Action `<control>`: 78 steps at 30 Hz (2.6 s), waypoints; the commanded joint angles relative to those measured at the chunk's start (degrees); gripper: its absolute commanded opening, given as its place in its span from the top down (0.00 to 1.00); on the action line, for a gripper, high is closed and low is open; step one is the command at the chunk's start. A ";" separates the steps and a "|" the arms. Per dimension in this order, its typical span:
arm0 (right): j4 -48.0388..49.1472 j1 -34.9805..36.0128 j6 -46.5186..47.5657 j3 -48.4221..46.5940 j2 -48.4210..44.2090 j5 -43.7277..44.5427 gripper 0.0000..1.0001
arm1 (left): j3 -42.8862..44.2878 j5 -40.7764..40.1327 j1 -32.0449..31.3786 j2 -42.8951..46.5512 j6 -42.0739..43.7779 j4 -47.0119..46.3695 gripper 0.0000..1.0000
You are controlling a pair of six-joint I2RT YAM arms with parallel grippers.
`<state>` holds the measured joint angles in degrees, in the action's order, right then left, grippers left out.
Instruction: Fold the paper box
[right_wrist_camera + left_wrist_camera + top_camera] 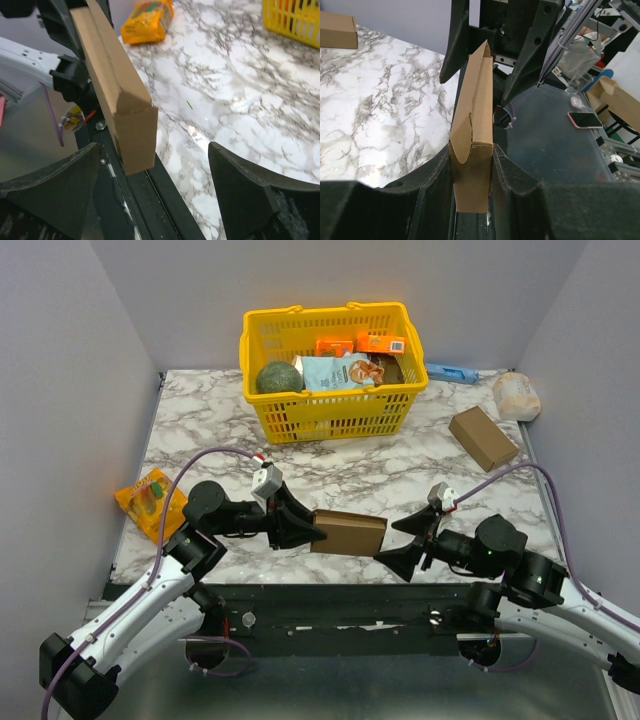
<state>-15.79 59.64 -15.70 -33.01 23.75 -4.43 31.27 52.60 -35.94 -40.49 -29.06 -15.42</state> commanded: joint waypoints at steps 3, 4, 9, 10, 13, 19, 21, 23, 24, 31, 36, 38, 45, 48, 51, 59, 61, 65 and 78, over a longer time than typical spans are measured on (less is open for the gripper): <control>8.32 -0.05 2.96 -1.17 3.84 -4.01 0.13 | 0.55 3.74 0.35 -0.29 -1.53 -2.60 0.96; 8.49 -0.05 3.13 -1.44 4.29 -4.27 0.14 | 0.38 4.09 0.35 -0.38 -1.61 -2.77 0.96; 10.16 -0.05 3.22 -1.70 5.34 -3.66 0.27 | 0.11 4.35 0.35 -0.29 -1.53 -2.95 0.96; 10.17 -0.13 3.05 -1.61 5.34 -3.40 0.30 | 0.11 4.44 0.35 -0.38 -1.53 -3.21 0.96; 11.30 -0.13 2.61 -1.00 5.43 -4.01 0.40 | 0.02 4.71 0.35 -0.73 -1.44 -3.04 0.94; 13.07 -0.13 1.91 -0.03 6.05 -5.24 0.52 | 2.04 1.46 0.44 -0.91 3.30 4.31 0.64; 13.07 -0.05 1.91 0.23 5.70 -5.33 0.55 | 3.70 -1.43 0.52 -0.82 5.41 7.58 0.46; 12.89 -0.05 1.82 0.41 5.17 -5.24 0.56 | 4.50 -2.85 0.79 -0.82 8.13 11.46 0.30; 12.72 -0.05 1.82 0.41 4.65 -5.15 0.57 | 5.20 -3.55 1.14 -0.82 8.92 12.42 0.21; 10.34 -0.13 2.17 0.76 4.29 -4.19 0.59 | 6.18 -6.54 3.42 0.15 11.66 17.62 0.09; 10.34 -0.13 2.08 1.81 4.38 -4.19 0.60 | 6.52 -9.35 4.04 0.50 12.71 19.20 0.08; 10.43 -0.13 2.17 2.25 4.38 -3.93 0.61 | 6.53 -10.23 4.48 0.67 12.63 19.29 0.07; 10.61 -0.05 2.08 1.99 5.43 -4.98 0.61 | 3.36 -0.32 4.22 -3.01 7.26 6.20 0.07; 10.96 -0.13 2.17 1.38 6.04 -6.03 0.62 | 5.63 3.21 2.46 -6.96 10.41 7.76 0.07; 11.31 -0.05 1.99 1.29 6.22 -6.65 0.62 | 7.92 3.21 -1.49 -9.78 15.34 12.42 0.06; 12.54 -0.05 0.76 1.46 6.13 -8.32 0.63 | 8.46 2.42 -5.01 -14.61 16.40 11.29 0.03; 12.71 -0.05 0.67 1.55 6.22 -8.49 0.64 | 8.55 2.42 -6.06 -15.40 15.62 9.98 0.02; 12.89 -0.13 0.67 1.46 6.49 -8.76 0.64 | 8.81 2.25 -8.44 -17.69 15.35 9.36 0.02; 13.42 -0.13 0.67 1.64 6.93 -9.11 0.65 | 8.81 1.19 -13.71 -21.65 12.36 4.96 0.09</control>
<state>-4.19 59.61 -14.96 -31.33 30.57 -12.45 38.26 53.43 -48.23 -61.21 -15.29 -7.66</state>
